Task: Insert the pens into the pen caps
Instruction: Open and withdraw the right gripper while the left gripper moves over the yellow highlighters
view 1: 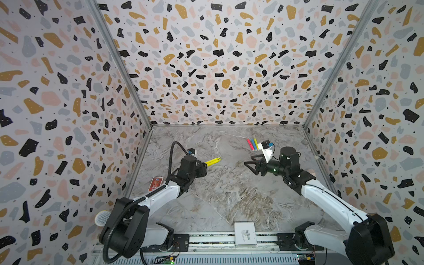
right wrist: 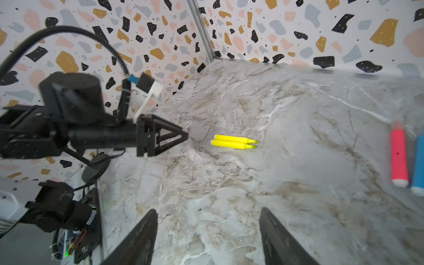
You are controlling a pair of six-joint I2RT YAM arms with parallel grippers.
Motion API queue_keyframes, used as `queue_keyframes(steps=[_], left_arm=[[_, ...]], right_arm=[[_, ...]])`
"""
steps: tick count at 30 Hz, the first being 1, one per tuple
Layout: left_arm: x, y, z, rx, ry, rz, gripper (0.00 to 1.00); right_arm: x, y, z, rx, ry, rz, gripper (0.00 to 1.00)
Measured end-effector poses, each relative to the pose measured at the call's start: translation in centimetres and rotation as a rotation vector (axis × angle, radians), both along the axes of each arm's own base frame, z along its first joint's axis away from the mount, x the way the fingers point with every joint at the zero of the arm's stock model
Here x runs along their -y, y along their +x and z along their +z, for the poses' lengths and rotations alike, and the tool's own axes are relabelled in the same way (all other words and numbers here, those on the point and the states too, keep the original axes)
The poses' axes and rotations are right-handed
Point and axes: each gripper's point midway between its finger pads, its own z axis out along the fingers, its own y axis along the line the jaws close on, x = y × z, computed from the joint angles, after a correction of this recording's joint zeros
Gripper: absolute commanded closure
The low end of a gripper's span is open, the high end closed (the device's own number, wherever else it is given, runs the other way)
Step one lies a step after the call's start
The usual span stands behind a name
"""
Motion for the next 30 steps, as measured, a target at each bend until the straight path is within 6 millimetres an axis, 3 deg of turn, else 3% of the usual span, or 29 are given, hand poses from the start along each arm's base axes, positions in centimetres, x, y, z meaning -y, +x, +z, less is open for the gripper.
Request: queue_keyframes(steps=[7, 14, 22, 30], left_arm=[[2.8, 4.0, 0.4, -0.001, -0.002, -0.079, 0.44], [3.2, 4.5, -2.2, -0.072, 0.062, -0.119, 0.45], [3.9, 5.0, -3.4, -0.110, 0.099, -0.155, 0.46], [5.7, 6.3, -4.2, -0.119, 0.131, -0.197, 0.47]], right_arm=[[2.7, -2.9, -0.5, 0.011, 0.011, -0.056, 0.23], [4.8, -4.1, 0.9, 0.072, 0.048, -0.130, 0.22], [5.4, -4.4, -1.1, 0.020, 0.026, -0.163, 0.22], [5.8, -4.7, -0.6, 0.039, 0.031, -0.179, 0.22]])
